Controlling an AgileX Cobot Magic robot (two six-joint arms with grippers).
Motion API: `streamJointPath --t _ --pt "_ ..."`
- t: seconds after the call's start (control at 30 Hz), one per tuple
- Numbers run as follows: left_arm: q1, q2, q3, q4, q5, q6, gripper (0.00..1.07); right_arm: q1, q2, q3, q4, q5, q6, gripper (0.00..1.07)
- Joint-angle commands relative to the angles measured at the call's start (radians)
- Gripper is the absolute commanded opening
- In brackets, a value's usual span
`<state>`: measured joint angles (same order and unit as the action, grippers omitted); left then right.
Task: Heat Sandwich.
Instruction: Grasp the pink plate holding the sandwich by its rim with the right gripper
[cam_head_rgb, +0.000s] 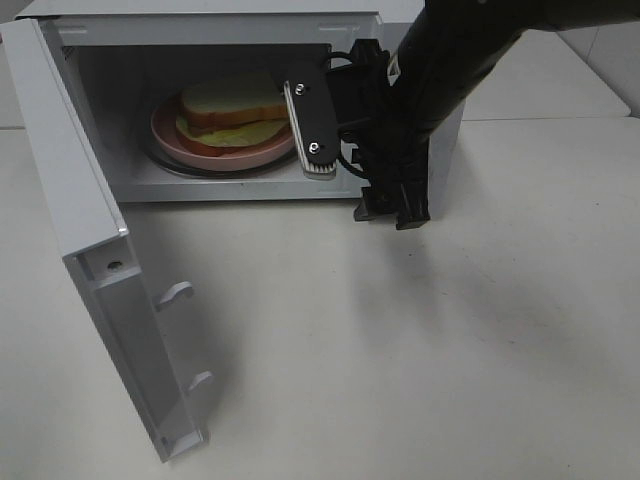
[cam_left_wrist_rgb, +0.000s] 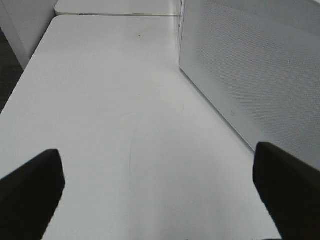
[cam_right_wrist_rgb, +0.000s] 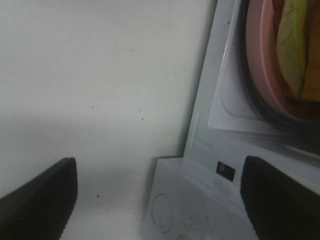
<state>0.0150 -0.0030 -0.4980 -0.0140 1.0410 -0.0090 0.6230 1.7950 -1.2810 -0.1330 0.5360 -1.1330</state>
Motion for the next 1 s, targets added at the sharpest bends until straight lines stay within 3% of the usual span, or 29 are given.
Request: streamJointPath --t 0.03,1.0 --pt "-0.003 -0.022 0.003 0.0 -0.005 -0.003 0.97 0.017 0.02 -0.03 -0.001 -0.013 0.003 0.83" --pt "-0.003 -0.022 0.003 0.0 -0.005 -0.003 0.97 0.041 0.334 -0.366 0.01 -0.041 0.012 0.78"
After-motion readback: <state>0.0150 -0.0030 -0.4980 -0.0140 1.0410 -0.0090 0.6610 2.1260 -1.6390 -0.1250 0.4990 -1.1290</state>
